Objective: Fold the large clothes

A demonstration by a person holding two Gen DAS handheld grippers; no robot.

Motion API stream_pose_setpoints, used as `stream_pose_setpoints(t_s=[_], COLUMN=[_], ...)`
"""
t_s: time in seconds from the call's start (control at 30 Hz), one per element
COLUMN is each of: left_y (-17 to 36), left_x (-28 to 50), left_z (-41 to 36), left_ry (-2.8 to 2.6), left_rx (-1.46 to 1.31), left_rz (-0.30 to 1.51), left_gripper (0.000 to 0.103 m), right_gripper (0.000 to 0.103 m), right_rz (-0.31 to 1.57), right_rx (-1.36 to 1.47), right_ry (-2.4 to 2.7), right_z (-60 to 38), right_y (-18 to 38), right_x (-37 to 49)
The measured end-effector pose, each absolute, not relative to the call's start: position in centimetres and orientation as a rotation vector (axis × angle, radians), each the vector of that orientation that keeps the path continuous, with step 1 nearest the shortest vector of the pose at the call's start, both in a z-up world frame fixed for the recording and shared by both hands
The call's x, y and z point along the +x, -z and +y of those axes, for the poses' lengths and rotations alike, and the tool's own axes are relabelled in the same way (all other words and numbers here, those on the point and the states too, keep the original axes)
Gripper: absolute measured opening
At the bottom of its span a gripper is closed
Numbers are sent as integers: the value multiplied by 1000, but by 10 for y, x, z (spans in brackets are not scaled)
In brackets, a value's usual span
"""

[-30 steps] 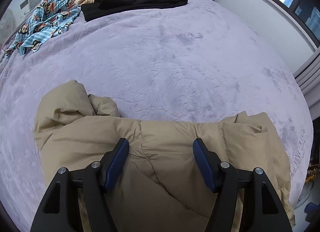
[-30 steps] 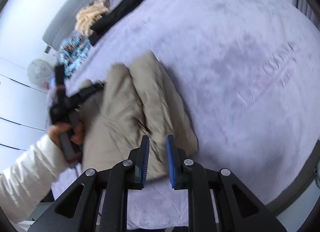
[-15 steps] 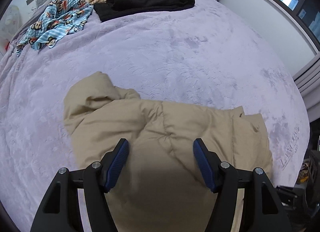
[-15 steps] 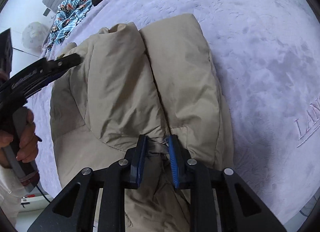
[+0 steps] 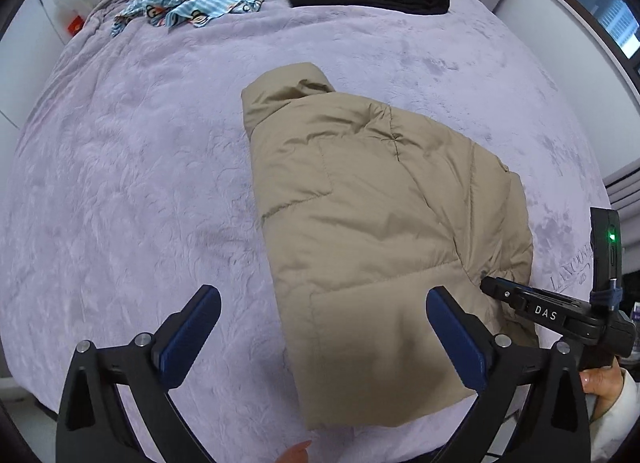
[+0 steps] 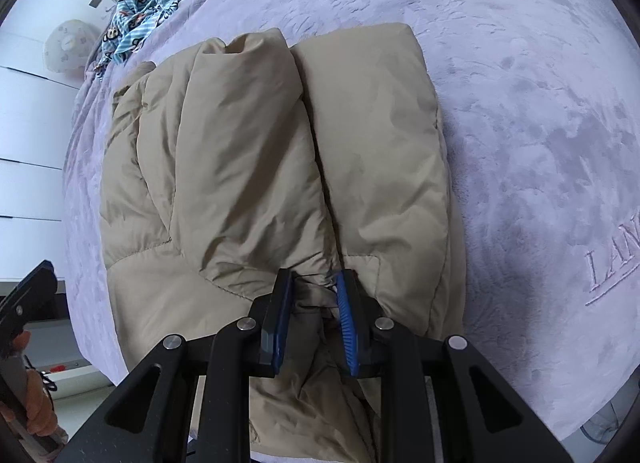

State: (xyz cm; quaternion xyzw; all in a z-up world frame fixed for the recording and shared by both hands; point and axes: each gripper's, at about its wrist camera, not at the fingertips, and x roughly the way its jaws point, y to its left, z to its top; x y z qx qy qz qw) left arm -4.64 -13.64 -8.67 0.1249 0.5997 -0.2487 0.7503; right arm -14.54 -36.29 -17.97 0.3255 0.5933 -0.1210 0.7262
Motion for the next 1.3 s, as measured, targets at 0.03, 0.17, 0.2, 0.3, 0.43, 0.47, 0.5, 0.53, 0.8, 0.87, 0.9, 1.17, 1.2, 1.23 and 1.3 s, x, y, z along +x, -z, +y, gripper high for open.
stream_pose_setpoints(t_s=[0.03,0.17,0.2,0.3,0.43,0.47,0.5,0.53,0.8,0.87,0.9,1.17,1.2,1.23,1.3], left_y=[85,78,76,73,76,77,78,78,85,87,88,100,101,101,102], left_x=[-48,-57,-57,-60,-63,-64,-65,-65,-63,-64,-65,-72,-72,-73,-74], left_z=[-135,-130,-129,-124,-118,-116,-114,-112,-90,-83,-79,-45,-41,-37,-30], left_ry=[534,488,483,462,440,436,434,433,429,432,434,431,429,428,430], left_rx=[268,279,277,260,243,242,243,243,221,217,218,222,219,216,214], left_rz=[1313,1296,1291,1287,1307,1311,1311,1310,1325,1325,1327,1338,1339,1339,1338], left_gripper=[103,103,103,103,103,103,103,103,103,103,103,103,103,103,103], right_gripper=[26,28,28,33,46,47,47,47,58,61,63,72,72,72,73], right_rz=[1316,1334,1334,1324,1302,1295,1289,1283,1259,1257,1256,1228,1229,1228,1220], right_rx=[710,694,691,691,700,704,702,698,662,638,625,622,623,625,628], right_ry=[265,246,240,223,210,205,202,200,215,224,228,270,275,279,279], right_z=[-363,-362,-362,-365,-367,-366,-365,-363,-343,-337,-336,-311,-307,-303,-296], right_y=[179,175,172,163,149,146,143,140,122,119,117,115,116,116,114], right_x=[-144,-132,-132,-135,-137,-138,-139,-140,-136,-135,-136,-146,-147,-148,-152])
